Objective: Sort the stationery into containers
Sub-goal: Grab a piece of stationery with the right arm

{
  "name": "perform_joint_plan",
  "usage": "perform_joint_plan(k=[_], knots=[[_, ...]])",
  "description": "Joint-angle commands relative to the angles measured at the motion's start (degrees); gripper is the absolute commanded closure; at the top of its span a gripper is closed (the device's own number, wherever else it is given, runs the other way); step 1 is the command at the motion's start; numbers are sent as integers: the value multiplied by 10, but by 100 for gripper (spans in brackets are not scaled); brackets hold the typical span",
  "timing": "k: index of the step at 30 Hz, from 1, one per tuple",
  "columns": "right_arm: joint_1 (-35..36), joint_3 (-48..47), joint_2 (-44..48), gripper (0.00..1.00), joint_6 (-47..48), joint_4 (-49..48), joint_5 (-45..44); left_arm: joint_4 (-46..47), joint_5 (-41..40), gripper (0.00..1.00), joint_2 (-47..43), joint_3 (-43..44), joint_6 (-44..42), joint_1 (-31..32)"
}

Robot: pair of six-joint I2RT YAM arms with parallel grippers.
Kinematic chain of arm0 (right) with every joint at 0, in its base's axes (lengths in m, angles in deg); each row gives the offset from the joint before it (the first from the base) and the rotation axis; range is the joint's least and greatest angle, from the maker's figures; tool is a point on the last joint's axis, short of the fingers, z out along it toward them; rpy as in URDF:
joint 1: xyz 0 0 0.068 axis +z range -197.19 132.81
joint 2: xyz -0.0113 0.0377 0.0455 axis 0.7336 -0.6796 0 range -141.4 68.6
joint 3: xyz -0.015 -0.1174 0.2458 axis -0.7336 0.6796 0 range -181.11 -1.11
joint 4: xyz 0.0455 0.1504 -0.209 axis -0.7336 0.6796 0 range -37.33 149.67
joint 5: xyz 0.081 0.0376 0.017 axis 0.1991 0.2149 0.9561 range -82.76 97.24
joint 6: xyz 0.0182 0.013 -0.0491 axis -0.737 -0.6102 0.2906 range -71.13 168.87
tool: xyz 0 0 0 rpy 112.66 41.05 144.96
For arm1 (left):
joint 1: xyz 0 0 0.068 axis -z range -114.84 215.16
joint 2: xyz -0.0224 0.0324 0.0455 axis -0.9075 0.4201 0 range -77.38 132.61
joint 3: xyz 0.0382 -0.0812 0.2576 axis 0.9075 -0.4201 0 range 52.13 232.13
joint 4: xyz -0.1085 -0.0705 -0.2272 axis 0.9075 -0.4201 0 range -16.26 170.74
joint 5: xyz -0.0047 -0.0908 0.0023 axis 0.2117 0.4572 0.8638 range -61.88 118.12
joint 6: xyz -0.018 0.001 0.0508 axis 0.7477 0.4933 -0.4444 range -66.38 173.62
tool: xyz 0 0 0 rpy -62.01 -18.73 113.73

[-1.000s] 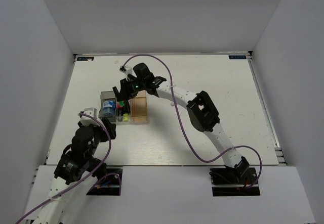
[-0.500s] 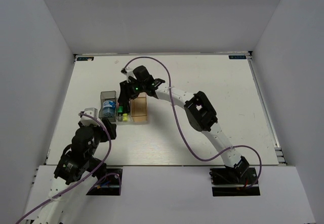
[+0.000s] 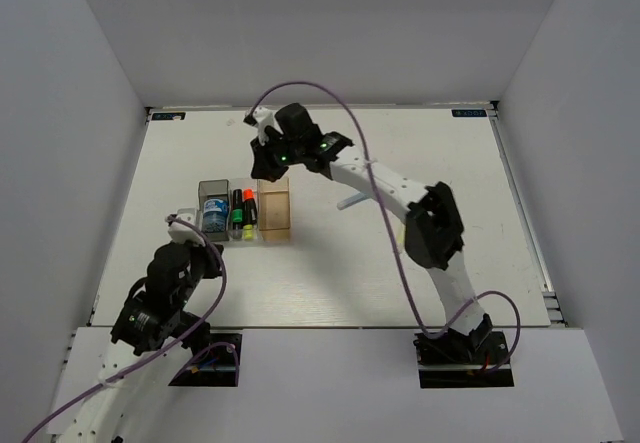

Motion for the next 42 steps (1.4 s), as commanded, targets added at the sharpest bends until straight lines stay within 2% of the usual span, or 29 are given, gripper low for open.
perform_joint_plan(k=[1, 2, 5, 6, 8, 9, 10, 12, 14, 16, 20, 27, 33, 42], knots=[[-24, 49, 131, 100, 80, 90, -82, 31, 65, 100, 59, -1, -16, 0], [-43, 75, 155, 74, 87, 101, -103, 52, 108, 100, 104, 7, -17, 1], [-75, 105, 187, 69, 69, 202, -122, 69, 167, 97, 161, 49, -18, 0], [-101, 114, 188, 69, 60, 253, -131, 72, 191, 86, 223, 59, -20, 3], [-120, 125, 191, 69, 25, 336, -168, 72, 208, 63, 279, 82, -26, 9], [-143, 141, 194, 71, -2, 353, -181, 68, 207, 36, 297, 115, -37, 29], [-150, 170, 204, 71, -13, 362, -223, 70, 207, 27, 336, 125, -42, 37], [-171, 231, 230, 71, -49, 357, -262, 80, 199, 15, 353, 146, -68, 70], [-182, 329, 268, 63, -59, 322, -284, 91, 199, 13, 369, 144, -76, 85], [-189, 376, 306, 55, -60, 295, -297, 128, 211, 13, 365, 115, -83, 91], [-210, 414, 318, 49, -71, 310, -325, 158, 239, 13, 342, 75, -86, 92], [-244, 436, 290, 49, -96, 318, -318, 152, 226, 11, 293, 60, -95, 92], [-276, 414, 230, 49, -129, 324, -293, 148, 232, 11, 294, 63, -97, 92], [-312, 427, 198, 49, -153, 291, -262, 148, 230, 11, 295, 61, -98, 92]])
